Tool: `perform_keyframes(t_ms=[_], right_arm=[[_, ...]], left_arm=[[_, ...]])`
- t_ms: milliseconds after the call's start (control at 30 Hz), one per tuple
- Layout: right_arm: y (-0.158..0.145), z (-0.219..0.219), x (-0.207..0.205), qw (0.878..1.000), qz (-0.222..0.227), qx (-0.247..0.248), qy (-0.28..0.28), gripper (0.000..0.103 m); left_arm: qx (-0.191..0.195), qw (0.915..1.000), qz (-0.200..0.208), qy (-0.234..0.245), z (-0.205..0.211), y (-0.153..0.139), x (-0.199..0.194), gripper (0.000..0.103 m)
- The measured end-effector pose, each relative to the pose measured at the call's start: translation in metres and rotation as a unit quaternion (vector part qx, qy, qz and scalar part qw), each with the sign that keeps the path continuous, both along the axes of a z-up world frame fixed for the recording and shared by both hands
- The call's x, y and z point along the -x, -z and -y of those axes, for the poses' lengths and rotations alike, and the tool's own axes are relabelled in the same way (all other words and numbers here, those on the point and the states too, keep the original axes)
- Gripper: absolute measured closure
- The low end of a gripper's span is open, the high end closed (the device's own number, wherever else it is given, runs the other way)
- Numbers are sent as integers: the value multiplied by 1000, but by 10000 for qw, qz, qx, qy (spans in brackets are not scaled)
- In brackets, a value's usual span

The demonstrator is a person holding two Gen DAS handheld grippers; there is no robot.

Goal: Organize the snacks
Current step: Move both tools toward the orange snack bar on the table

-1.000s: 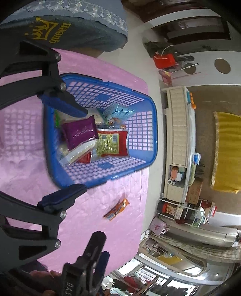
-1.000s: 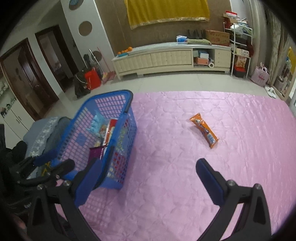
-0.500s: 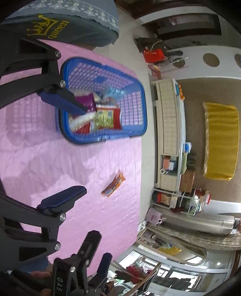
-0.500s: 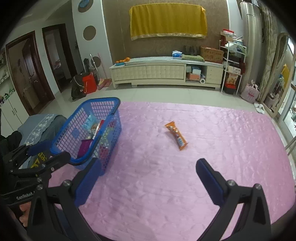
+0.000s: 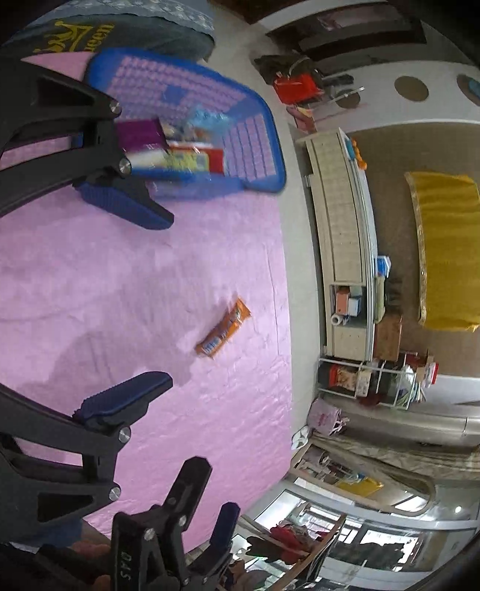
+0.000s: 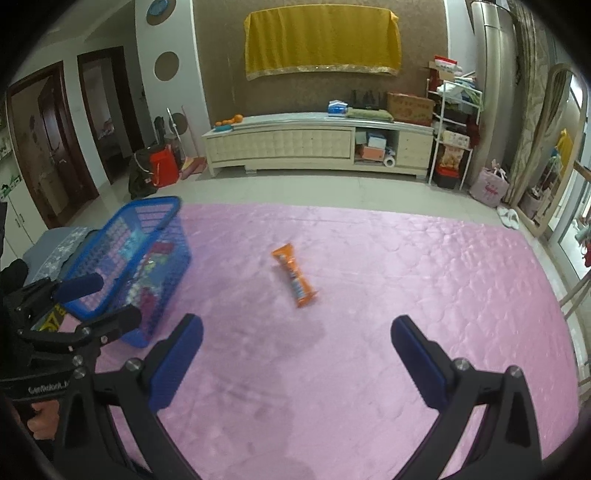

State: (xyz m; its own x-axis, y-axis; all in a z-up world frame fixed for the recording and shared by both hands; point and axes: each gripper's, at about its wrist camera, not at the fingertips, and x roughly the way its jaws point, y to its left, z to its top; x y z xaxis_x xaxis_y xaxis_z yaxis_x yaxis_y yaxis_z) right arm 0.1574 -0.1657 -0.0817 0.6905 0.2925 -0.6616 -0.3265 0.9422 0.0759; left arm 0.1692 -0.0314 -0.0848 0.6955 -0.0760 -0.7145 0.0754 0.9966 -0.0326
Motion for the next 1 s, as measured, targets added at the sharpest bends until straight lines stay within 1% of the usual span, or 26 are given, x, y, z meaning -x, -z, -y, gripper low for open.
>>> perform_keyframes(t_ms=[167, 267, 333, 400, 500, 567, 633, 733, 833, 900, 967, 1000], right_arm=[[10, 14, -28, 9999, -4, 93, 78, 0], [17, 17, -44, 9998, 34, 172, 101, 0], [24, 17, -56, 9997, 10, 211, 129, 0], [31, 15, -64, 9997, -21, 236, 83, 0], [45, 8, -77, 9994, -99, 324, -30, 0], [54, 6, -82, 9993, -42, 373, -17, 0], [62, 8, -86, 9995, -7, 318, -17, 0], [74, 6, -93, 9996, -78, 216, -166, 1], [83, 0, -98, 9989, -118, 322, -319, 9], [90, -1, -102, 9987, -173, 281, -391, 11], [99, -2, -109, 9979, -356, 168, -522, 22], [103, -4, -111, 9974, -406, 145, -576, 24]], left_arm=[[-166, 9998, 51, 39, 20, 9, -31, 25], [-366, 9992, 94, 107, 27, 18, -55, 25], [-451, 9989, 102, 33, 26, 24, -66, 25], [-374, 9993, 85, 47, 24, 32, -79, 25], [-363, 9993, 9, 75, 23, 44, -95, 25], [-437, 9990, 14, 105, 23, 51, -102, 25], [-554, 9984, -12, 135, 21, 60, -108, 25], [-648, 9978, -35, 114, 15, 68, -111, 25], [-732, 9972, -58, 151, 13, 76, -114, 25], [-775, 9968, -73, 150, 13, 82, -115, 25], [-798, 9967, -62, 113, 11, 88, -115, 25], [-796, 9967, -76, 104, 11, 91, -115, 25]])
